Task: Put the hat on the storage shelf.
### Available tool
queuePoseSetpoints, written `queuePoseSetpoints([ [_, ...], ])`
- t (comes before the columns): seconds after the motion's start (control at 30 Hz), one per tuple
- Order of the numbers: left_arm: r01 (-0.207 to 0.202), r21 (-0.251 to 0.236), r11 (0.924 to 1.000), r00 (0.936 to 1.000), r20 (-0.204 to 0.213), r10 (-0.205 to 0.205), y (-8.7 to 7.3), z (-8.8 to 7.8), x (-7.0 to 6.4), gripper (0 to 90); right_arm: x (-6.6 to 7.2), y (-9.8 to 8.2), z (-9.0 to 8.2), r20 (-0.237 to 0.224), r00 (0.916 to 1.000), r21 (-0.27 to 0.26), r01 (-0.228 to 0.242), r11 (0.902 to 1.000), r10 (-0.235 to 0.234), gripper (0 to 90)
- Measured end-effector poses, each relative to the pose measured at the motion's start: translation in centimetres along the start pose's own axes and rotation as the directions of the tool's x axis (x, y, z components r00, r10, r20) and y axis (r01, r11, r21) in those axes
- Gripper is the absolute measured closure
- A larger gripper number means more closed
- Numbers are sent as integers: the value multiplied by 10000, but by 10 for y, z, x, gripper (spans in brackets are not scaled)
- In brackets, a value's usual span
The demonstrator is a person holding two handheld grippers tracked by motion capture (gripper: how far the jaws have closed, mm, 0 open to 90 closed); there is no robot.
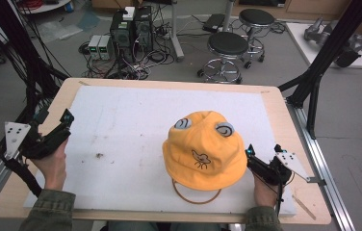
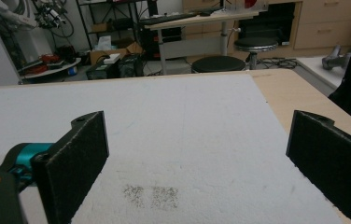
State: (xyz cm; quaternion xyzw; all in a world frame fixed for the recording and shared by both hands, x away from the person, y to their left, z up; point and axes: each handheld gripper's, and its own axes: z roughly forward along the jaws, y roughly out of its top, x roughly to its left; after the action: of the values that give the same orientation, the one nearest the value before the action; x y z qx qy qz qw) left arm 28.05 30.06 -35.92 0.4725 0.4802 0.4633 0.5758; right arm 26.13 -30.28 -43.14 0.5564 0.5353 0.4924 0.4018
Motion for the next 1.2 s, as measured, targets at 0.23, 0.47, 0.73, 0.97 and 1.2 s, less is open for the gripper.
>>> queuePoseSetpoints([
  [0.23, -218, 510, 9985, 9994, -265, 232, -22, 4, 4, 251, 0, 0, 0, 13, 10000, 13, 58, 10000, -58, 44],
  [0.47, -563, 733, 9957, 9969, -511, 601, -37, 4, 5, 248, 0, 0, 0, 12, 10000, 28, 42, 10000, -42, 44],
  [0.73, -817, 882, 9927, 9947, -555, 868, -48, 2, 4, 248, 0, 0, 0, -1, 10000, 10, 59, 10000, -59, 44],
  [0.97, -1091, 1031, 9887, 9918, -555, 1152, -53, 1, 0, 245, 0, 0, 0, -28, 10000, 4, 59, 10000, -59, 44],
  [1.2, -1134, 1215, 9861, 9921, -399, 1190, -57, 2, -2, 240, 0, 0, 0, -33, 10000, 39, 38, 10000, -38, 44],
])
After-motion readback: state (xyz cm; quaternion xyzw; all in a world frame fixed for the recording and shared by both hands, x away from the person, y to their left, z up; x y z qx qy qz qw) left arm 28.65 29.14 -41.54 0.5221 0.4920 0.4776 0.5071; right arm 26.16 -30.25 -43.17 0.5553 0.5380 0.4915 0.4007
